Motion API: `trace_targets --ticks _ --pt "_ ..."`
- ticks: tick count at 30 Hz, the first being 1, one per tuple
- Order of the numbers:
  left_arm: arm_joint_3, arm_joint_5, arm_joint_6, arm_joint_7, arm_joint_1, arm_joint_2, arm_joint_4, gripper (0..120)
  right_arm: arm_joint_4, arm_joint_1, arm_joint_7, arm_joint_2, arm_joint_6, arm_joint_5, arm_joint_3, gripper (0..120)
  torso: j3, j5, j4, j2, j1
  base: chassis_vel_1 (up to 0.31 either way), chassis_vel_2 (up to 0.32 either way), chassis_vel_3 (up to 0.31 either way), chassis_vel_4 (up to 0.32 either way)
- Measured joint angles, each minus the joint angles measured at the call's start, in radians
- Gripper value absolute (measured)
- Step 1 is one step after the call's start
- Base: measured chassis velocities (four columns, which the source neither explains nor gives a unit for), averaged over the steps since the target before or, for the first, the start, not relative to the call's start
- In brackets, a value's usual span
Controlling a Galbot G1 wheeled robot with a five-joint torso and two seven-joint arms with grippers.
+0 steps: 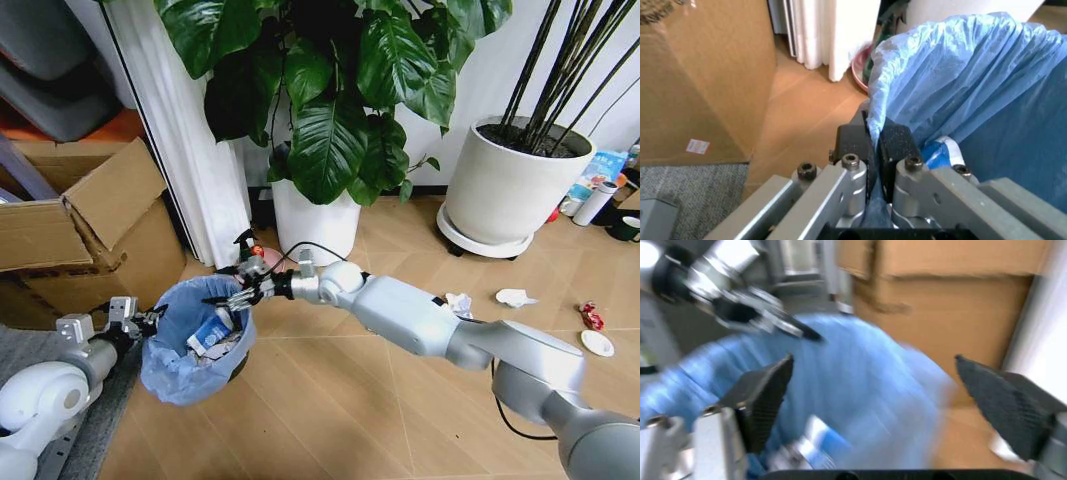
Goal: Pick up the trash bin and place the garbage on the floor into it.
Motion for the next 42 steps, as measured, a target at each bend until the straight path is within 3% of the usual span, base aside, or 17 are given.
trace_targets --ticks 3,4,7,15,23,34,42 --pt "-0.02 0.001 0.0 0.0 0.008 -0.016 0.002 0 -0.011 -0.091 0.027 -0.101 -0.011 -0.055 0.083 100 0.0 0.0001 0.0007 0.0 0.0 0.0 0.0 0.0 0.0" --pt "-0.02 0.001 0.0 0.0 0.008 -0.016 0.002 0 -0.011 -0.091 0.027 -0.101 -0.011 -0.055 0.083 100 0.0 0.0001 0.0007 0.0 0.0 0.0 0.0 0.0 0.0" --pt "-0.021 0.001 0.0 0.0 0.002 -0.019 0.007 0 -0.032 -0.195 0.031 -0.209 -0.02 -0.152 0.176 100 0.0 0.0001 -0.0008 0.0 0.0 0.0 0.0 0.0 0.0" --pt "-0.021 -0.004 0.0 0.001 -0.006 -0.011 0.019 0 -0.126 -0.315 0.024 -0.301 -0.03 -0.318 0.348 100 0.0 0.0001 -0.0001 0.0 0.0 0.0 0.0 0.0 0.0" --pt "-0.016 -0.007 0.001 -0.002 -0.012 -0.006 0.021 0 -0.234 -0.34 -0.032 -0.305 -0.028 -0.383 0.434 100 0.0 0.0 0.0003 0.0 0.0 0.0 0.0 0.0 0.0" --pt "-0.039 -0.015 0.004 -0.007 0.002 0.001 0.009 0 -0.489 -0.315 -0.06 -0.217 -0.016 -0.533 0.518 100 0.0 0.0 0.0002 0.0 0.0 0.0 0.0 0.0 0.0" --pt "-0.039 -0.02 0.006 -0.013 0.001 0.006 0.003 0 -0.547 -0.313 -0.051 -0.183 -0.017 -0.567 0.546 100 0.0 -0.0002 0.0001 0.0 0.0 0.0 0.0 0.0 0.0"
